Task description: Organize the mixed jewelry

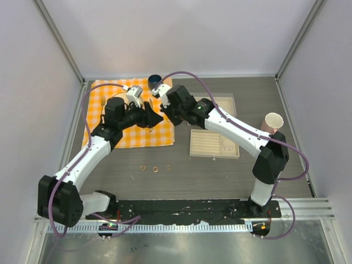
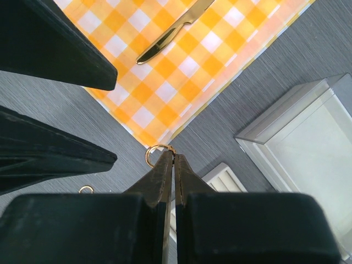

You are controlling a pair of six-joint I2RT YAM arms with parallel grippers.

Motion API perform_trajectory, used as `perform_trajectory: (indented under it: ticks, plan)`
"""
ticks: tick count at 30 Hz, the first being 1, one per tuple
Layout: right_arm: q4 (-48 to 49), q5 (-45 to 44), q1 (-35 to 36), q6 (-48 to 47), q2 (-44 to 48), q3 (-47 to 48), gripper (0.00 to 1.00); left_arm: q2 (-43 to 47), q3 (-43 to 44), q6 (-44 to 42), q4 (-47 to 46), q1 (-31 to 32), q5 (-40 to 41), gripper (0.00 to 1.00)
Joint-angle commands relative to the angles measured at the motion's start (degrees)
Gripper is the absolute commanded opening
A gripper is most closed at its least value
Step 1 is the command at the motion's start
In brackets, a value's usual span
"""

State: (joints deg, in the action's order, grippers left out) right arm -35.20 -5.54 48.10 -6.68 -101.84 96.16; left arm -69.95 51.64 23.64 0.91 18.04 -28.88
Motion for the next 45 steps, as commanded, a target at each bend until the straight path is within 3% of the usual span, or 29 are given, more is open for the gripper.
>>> perform_trajectory:
  ticks: [1, 45]
  plan:
    - [1.98, -0.61, -0.02, 2.02, 2.26, 1.58, 0.01, -0.71, 1.36, 2.29, -4.33, 0.15, -2.23, 0.56]
    - [2.86, 0.09, -0.11, 4.57, 1.91, 3.95, 0.01, -5.02, -1.19, 8.18, -10.93, 0.77, -6.1, 0.37]
